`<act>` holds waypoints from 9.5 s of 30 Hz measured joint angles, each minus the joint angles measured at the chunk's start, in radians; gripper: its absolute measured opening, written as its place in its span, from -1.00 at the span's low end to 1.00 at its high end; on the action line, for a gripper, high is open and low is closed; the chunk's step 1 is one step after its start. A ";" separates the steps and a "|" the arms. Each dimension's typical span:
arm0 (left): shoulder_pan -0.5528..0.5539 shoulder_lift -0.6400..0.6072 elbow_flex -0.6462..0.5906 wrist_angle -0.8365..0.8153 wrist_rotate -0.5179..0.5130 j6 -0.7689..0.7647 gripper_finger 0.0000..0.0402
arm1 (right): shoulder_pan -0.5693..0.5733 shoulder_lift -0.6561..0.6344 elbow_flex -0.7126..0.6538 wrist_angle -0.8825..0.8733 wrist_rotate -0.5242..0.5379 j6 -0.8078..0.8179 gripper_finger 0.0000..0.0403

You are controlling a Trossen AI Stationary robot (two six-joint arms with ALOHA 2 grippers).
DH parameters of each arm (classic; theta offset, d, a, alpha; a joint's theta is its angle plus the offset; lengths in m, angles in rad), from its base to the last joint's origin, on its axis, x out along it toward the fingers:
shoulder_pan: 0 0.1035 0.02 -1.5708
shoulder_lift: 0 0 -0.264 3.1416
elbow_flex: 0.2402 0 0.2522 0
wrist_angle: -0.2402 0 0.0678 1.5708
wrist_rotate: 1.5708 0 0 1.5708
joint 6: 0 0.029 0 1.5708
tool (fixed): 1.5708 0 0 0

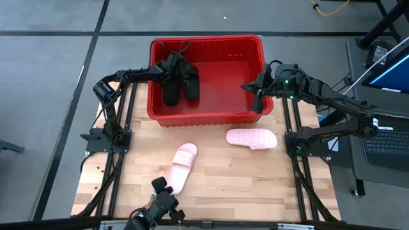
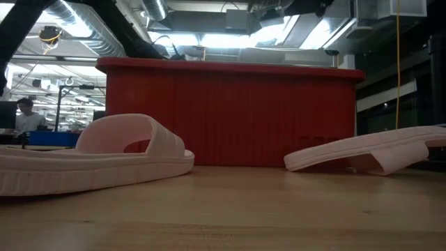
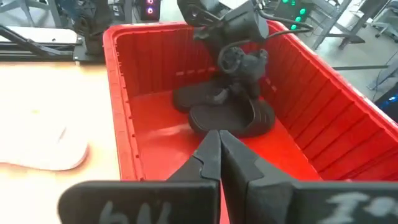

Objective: Pick and place slides into bin
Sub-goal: Put the black slipper into the red bin, then put the left pink slipper into the red bin

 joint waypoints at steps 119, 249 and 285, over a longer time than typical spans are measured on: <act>0.002 -0.039 0.116 -0.291 0.025 -0.063 -0.10 | 0.000 0.000 0.000 -0.051 -0.069 0.037 -0.98; -1.539 -0.480 -0.425 -0.421 -0.527 -0.894 -0.07 | 0.770 0.406 0.001 0.440 0.415 0.403 -0.90; -1.431 -0.305 -0.442 -0.304 -0.518 -0.920 -0.57 | 0.739 0.406 0.001 0.440 0.415 0.401 -0.94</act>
